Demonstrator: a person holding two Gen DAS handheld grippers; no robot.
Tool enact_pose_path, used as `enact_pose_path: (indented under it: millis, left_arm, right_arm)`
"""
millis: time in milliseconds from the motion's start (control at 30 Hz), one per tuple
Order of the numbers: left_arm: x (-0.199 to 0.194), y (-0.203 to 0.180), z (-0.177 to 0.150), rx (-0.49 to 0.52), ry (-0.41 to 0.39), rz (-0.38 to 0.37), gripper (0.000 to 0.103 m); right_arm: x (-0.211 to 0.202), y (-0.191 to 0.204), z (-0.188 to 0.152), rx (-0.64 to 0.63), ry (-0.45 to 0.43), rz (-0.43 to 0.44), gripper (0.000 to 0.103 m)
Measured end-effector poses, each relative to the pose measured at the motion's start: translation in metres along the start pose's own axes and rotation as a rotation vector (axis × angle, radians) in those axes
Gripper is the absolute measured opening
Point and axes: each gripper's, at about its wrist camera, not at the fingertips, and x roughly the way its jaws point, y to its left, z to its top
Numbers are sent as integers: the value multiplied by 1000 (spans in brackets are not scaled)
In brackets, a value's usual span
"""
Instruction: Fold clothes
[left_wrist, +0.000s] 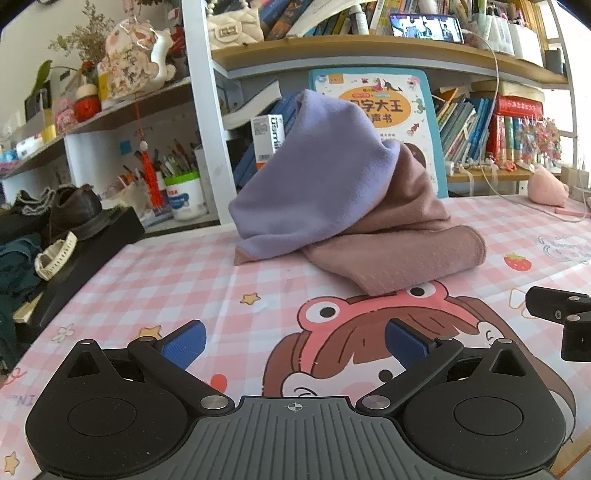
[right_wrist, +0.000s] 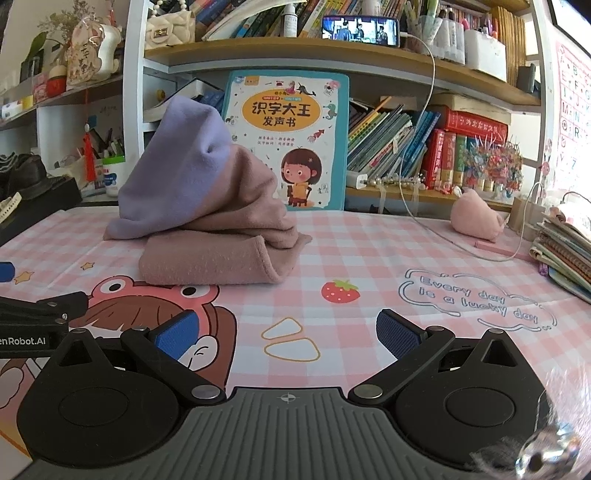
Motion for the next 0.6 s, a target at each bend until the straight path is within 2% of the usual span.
enact_pose_path:
  millis: [133, 300, 600]
  left_arm:
    - [-2, -2, 0, 16, -16, 9, 103]
    - [-4, 0, 0, 6, -27, -14, 103]
    - [-2, -2, -1, 15, -10, -16, 103]
  right_arm:
    - [-2, 1, 0, -8, -13, 5, 103]
    - [-5, 2, -1, -13, -31, 9, 103]
    - [0, 4, 0, -31, -2, 17, 103]
